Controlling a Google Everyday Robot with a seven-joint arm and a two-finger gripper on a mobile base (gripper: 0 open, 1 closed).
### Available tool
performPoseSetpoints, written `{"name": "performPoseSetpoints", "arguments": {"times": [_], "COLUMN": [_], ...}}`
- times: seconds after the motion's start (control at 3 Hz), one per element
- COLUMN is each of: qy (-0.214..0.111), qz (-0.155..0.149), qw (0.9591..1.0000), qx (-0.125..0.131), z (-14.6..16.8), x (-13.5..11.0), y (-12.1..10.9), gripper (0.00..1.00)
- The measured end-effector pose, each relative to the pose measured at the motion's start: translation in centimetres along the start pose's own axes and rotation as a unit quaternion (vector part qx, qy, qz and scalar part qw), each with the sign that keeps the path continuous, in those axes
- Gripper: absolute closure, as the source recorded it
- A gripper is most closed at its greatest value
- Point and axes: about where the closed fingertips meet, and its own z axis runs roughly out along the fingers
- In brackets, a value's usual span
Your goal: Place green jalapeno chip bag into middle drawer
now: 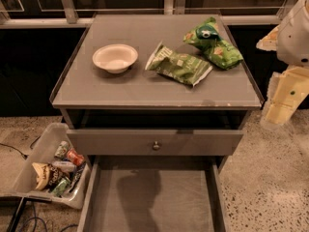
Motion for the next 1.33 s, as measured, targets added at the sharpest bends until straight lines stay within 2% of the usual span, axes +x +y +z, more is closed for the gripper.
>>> {"name": "performPoseSetpoints", "arguments": {"times": [0.33,0.67,1.0,1.33], "qy": [0.0,-0.014,-0.057,-0.12], "qz": [0.0,-0.009,-0.024,-0.038], "qw": [1.0,0.9999,0.998,0.991], "qx": [0.0,0.002,0.015,0.046], "z": [0.0,0.5,2.0,3.2], "x": [0.0,-0.9,-2.8,-5.3], "y": [0.0,-0.5,-2.0,-4.9], "gripper": [0.0,0.0,0.0,0.0]}}
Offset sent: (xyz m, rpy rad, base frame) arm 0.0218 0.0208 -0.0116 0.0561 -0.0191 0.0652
